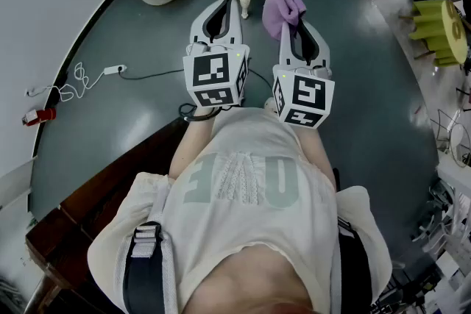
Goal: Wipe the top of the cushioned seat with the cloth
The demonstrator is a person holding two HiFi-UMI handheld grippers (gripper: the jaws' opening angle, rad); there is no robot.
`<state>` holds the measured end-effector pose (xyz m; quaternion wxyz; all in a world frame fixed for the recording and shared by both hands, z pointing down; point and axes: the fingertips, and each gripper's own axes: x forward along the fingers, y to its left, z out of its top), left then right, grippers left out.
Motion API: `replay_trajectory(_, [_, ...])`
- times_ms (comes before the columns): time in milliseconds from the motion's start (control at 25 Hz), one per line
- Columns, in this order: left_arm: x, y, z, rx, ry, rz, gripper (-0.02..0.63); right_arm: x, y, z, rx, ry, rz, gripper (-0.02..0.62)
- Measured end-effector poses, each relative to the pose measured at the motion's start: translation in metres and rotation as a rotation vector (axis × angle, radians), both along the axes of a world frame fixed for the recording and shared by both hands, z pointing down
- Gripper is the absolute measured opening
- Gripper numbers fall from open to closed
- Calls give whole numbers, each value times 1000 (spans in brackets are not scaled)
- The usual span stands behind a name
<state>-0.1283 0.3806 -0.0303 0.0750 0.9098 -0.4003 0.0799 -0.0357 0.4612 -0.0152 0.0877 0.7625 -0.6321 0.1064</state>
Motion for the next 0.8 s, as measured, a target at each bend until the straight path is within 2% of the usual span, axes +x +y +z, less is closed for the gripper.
replay_trajectory(360, [4, -4, 2, -4, 10, 2, 5, 3, -1, 3, -4, -17, -14, 67])
replay_trajectory(640, [-3, -3, 7, -10, 8, -15, 5, 6, 1, 5, 26, -112, -11, 67])
replay_trajectory(800, [-8, -6, 8, -10, 0, -33, 5, 7, -1, 7, 29, -122, -12, 67])
